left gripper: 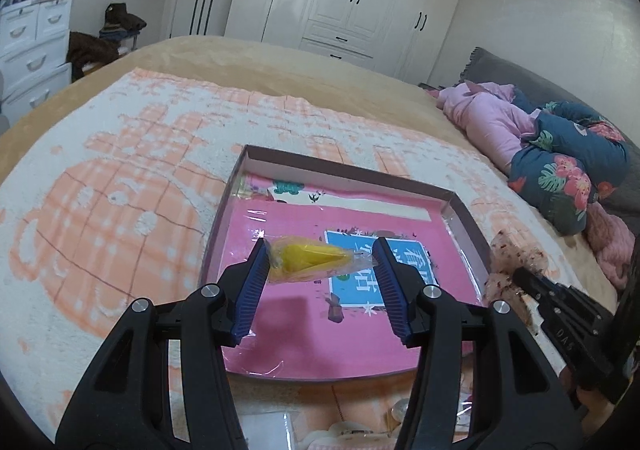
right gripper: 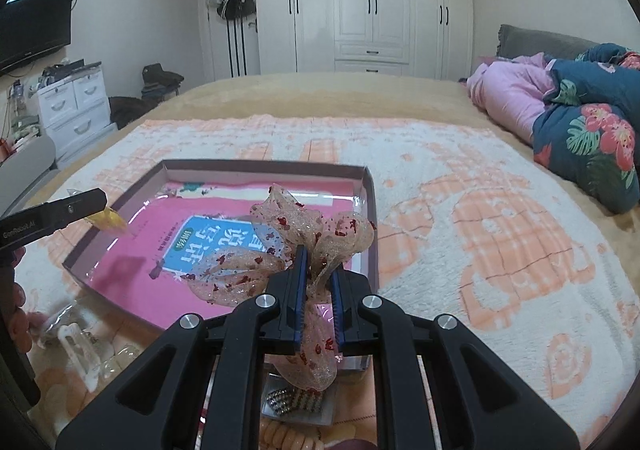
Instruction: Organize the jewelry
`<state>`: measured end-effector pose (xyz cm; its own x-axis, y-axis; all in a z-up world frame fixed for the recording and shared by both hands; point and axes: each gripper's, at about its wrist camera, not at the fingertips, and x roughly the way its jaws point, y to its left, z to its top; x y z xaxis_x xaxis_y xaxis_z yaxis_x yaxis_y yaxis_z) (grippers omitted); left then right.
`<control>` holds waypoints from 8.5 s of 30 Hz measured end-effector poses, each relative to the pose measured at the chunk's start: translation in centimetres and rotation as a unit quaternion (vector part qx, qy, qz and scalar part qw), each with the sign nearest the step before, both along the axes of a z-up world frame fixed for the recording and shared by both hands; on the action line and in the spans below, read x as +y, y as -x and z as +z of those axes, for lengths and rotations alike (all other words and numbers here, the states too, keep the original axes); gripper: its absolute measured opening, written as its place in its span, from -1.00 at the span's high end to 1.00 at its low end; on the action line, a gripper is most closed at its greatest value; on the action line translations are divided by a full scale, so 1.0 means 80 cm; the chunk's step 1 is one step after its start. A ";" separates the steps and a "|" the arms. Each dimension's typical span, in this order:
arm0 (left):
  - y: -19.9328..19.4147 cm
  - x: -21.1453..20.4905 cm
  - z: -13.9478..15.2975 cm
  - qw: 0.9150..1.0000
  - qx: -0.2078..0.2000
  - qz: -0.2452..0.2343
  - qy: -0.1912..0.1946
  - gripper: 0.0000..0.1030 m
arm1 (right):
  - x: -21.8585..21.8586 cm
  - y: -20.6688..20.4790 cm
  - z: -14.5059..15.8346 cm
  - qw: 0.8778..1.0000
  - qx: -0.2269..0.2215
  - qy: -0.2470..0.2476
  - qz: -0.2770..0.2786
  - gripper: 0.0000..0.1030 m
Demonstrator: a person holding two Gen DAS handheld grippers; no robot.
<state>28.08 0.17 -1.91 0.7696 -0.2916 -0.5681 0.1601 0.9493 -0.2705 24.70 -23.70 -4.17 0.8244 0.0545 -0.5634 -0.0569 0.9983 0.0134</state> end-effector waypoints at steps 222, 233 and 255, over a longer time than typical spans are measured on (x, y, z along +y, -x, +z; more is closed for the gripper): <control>0.089 -0.015 0.038 0.996 -0.035 -0.076 -0.012 0.38 | 0.046 0.129 0.011 0.990 -0.050 0.117 0.064 0.63; 0.039 -0.052 0.036 0.997 -0.022 -0.077 -0.002 0.38 | 0.026 0.099 0.035 0.992 -0.065 0.102 0.045 0.63; -0.022 -0.089 -0.025 0.994 0.028 -0.102 -0.006 0.37 | 0.001 -0.013 0.012 0.998 0.002 0.062 0.003 0.63</control>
<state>29.86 -6.92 -3.93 0.6630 -0.4313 -0.6119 0.3341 0.9019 -0.2737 25.75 -23.59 -3.18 0.8222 -0.0115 -0.5690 -0.0623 0.9920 -0.1099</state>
